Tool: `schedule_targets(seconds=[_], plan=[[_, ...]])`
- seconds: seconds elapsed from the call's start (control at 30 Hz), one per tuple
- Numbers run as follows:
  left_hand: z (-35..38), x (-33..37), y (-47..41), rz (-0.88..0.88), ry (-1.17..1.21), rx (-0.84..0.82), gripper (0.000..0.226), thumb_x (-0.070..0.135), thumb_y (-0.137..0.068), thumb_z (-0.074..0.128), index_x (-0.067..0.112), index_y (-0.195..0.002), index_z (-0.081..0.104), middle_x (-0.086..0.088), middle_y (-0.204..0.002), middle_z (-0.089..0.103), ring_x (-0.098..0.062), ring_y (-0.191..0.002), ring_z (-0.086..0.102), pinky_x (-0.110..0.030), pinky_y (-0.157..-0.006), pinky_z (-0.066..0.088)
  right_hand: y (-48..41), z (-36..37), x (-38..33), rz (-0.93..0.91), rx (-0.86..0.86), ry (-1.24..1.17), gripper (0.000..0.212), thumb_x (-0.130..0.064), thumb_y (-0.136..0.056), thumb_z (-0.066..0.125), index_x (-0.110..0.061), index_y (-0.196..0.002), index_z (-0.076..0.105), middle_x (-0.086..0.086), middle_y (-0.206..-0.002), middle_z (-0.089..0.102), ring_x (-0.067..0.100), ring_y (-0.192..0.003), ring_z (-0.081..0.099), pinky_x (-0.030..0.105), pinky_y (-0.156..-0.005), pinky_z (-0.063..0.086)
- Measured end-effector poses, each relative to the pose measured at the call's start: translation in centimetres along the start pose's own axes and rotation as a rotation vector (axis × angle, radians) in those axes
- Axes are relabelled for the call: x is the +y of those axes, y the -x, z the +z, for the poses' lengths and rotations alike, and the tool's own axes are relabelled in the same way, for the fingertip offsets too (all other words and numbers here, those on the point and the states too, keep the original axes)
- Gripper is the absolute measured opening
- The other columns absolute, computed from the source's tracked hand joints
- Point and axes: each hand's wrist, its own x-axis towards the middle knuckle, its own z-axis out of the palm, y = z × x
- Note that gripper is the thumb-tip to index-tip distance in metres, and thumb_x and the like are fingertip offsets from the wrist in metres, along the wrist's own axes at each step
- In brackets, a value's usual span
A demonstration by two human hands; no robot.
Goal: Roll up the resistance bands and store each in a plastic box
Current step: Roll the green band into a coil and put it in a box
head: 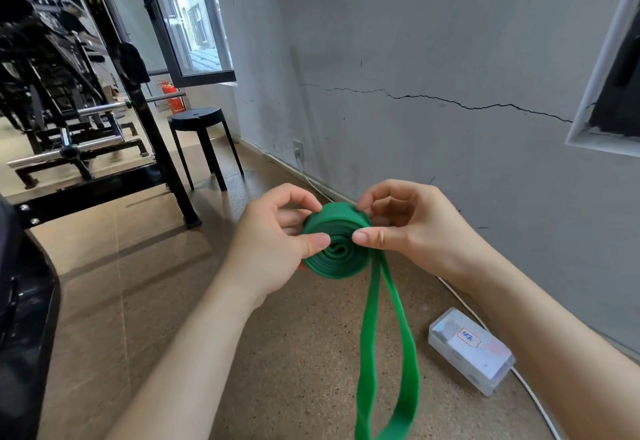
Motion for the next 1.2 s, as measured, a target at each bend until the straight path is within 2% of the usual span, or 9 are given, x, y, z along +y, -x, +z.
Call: schedule_targets(seconds=[0.13, 0.27, 0.5, 0.57, 0.63, 0.73, 0.93, 1.07, 1.2], plan=[[0.3, 0.3, 0.1, -0.021, 0.080, 0.007, 0.032, -0.015, -0.075, 0.067, 0.014, -0.085, 0.060, -0.004, -0.078, 0.075, -0.022, -0.067, 0.072, -0.030, -0.048, 0.055, -0.1, 0.2, -0.2, 0.010, 0.045, -0.046, 0.036, -0.030, -0.052, 0.083, -0.022, -0.083, 0.067, 0.012, -0.088, 0.074, 0.028, -0.082, 0.073, 0.041, -0.082, 0.059], [0.4, 0.4, 0.2, -0.038, 0.143, 0.053, 0.030, -0.015, -0.079, 0.064, 0.015, -0.084, 0.059, -0.004, -0.077, 0.075, -0.028, -0.070, 0.072, -0.047, -0.057, 0.058, 0.1, 0.5, 0.1, -0.037, 0.060, -0.013, 0.029, -0.031, -0.065, 0.082, -0.025, -0.090, 0.068, 0.006, -0.098, 0.074, 0.021, -0.088, 0.073, 0.041, -0.085, 0.059], [0.3, 0.3, 0.1, -0.131, 0.344, 0.054, 0.024, -0.013, -0.084, 0.058, 0.010, -0.090, 0.054, -0.014, -0.084, 0.072, -0.034, -0.073, 0.072, -0.043, -0.055, 0.058, 0.2, 0.6, -0.4, -0.065, 0.051, 0.032, 0.035, -0.005, -0.081, 0.076, -0.025, -0.109, 0.068, 0.006, -0.090, 0.075, 0.015, -0.082, 0.073, 0.030, -0.081, 0.058], [0.1, -0.1, 0.0, -0.135, 0.230, -0.045, 0.024, -0.009, -0.084, 0.061, 0.012, -0.089, 0.052, -0.010, -0.087, 0.071, -0.031, -0.080, 0.071, -0.043, -0.067, 0.059, 0.2, 0.6, -0.5, -0.068, 0.063, 0.112, 0.036, -0.005, -0.080, 0.077, -0.031, -0.105, 0.070, 0.000, -0.089, 0.076, 0.013, -0.082, 0.073, 0.033, -0.084, 0.058], [-0.4, -0.6, -0.3, -0.040, -0.149, -0.099, 0.024, 0.003, -0.079, 0.072, 0.016, -0.084, 0.052, 0.002, -0.088, 0.070, -0.019, -0.086, 0.067, -0.037, -0.078, 0.054, 0.4, 0.6, -0.5, -0.061, 0.034, 0.253, 0.037, -0.008, -0.079, 0.078, -0.034, -0.106, 0.072, -0.009, -0.094, 0.075, 0.007, -0.086, 0.071, 0.034, -0.088, 0.057], [-0.6, -0.2, -0.2, 0.115, -0.470, -0.048, 0.031, 0.018, -0.068, 0.082, 0.024, -0.077, 0.052, 0.018, -0.096, 0.067, -0.002, -0.092, 0.063, -0.034, -0.086, 0.050, 0.4, 0.4, -1.0, -0.068, 0.002, 0.358, 0.038, -0.011, -0.080, 0.077, -0.033, -0.110, 0.073, -0.016, -0.100, 0.074, 0.001, -0.091, 0.069, 0.032, -0.090, 0.055], [0.1, 0.2, -0.2, 0.130, -0.402, -0.128, 0.041, 0.020, -0.067, 0.084, 0.030, -0.083, 0.047, 0.005, -0.085, 0.071, -0.017, -0.082, 0.068, -0.044, -0.074, 0.058, 0.4, 0.9, -1.5, -0.130, -0.062, 0.451, 0.038, -0.010, -0.077, 0.079, -0.033, -0.106, 0.072, -0.010, -0.091, 0.074, 0.004, -0.078, 0.066, 0.029, -0.080, 0.055], [-0.1, -0.3, -0.4, 0.084, -0.153, -0.057, 0.038, 0.000, -0.069, 0.081, 0.021, -0.078, 0.050, -0.008, -0.077, 0.073, -0.029, -0.073, 0.071, -0.052, -0.064, 0.059, -0.1, 0.1, -0.9, -0.040, -0.017, 0.135, 0.035, -0.014, -0.071, 0.085, -0.022, -0.101, 0.070, 0.000, -0.096, 0.075, 0.010, -0.087, 0.072, 0.028, -0.084, 0.057], [0.1, -0.5, -0.5, 0.049, -0.008, -0.032, 0.036, -0.005, -0.070, 0.078, 0.019, -0.076, 0.051, -0.012, -0.077, 0.073, -0.033, -0.071, 0.071, -0.042, -0.053, 0.057, 0.1, 0.1, -0.8, 0.002, -0.042, -0.021, 0.035, -0.008, -0.073, 0.081, -0.016, -0.106, 0.070, 0.006, -0.095, 0.076, 0.019, -0.088, 0.073, 0.027, -0.080, 0.058]])
